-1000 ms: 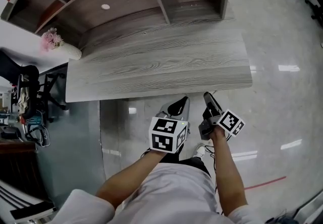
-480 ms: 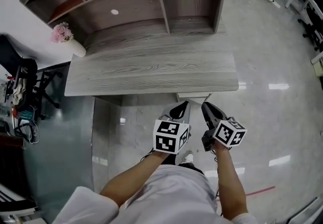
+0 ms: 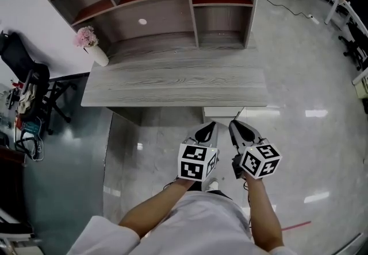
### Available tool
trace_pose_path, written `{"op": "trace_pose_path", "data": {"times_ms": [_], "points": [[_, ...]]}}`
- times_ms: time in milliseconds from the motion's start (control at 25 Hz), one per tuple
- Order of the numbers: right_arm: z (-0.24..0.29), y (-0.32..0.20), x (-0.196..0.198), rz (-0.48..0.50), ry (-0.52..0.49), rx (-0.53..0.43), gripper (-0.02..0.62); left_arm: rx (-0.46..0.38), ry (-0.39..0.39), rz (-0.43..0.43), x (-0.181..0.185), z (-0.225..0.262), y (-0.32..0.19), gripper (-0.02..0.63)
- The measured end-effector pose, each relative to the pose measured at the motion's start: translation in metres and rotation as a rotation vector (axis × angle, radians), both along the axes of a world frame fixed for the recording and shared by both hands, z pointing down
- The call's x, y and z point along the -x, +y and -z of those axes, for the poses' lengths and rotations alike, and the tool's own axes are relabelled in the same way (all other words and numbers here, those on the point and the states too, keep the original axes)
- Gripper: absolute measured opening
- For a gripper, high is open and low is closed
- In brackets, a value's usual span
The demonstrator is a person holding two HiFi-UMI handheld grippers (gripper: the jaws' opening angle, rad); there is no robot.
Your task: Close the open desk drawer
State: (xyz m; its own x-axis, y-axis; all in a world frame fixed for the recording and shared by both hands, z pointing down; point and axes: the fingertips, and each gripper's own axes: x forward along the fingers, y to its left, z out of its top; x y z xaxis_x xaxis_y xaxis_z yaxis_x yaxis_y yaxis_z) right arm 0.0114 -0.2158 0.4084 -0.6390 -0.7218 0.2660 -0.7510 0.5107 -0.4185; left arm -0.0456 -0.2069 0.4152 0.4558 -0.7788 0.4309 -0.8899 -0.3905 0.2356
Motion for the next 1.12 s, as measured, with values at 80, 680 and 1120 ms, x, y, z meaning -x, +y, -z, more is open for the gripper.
{"op": "trace_pose_path", "data": {"times_ms": [80, 680, 1120], "points": [[0.009, 0.008, 0.004, 0.008, 0.017, -0.019, 0.012, -0.005, -0.008, 0.003, 0.002, 0.004, 0.007, 0.003], [0.035, 0.033, 0.018, 0.024, 0.152, -0.104, 0.002, -0.06, -0.061, -0.015, -0.001, 0.036, 0.033, 0.003], [0.034, 0.039, 0.023, 0.028, 0.157, -0.116, 0.002, -0.068, -0.069, -0.014, -0.001, 0.036, 0.039, 0.003]]}}
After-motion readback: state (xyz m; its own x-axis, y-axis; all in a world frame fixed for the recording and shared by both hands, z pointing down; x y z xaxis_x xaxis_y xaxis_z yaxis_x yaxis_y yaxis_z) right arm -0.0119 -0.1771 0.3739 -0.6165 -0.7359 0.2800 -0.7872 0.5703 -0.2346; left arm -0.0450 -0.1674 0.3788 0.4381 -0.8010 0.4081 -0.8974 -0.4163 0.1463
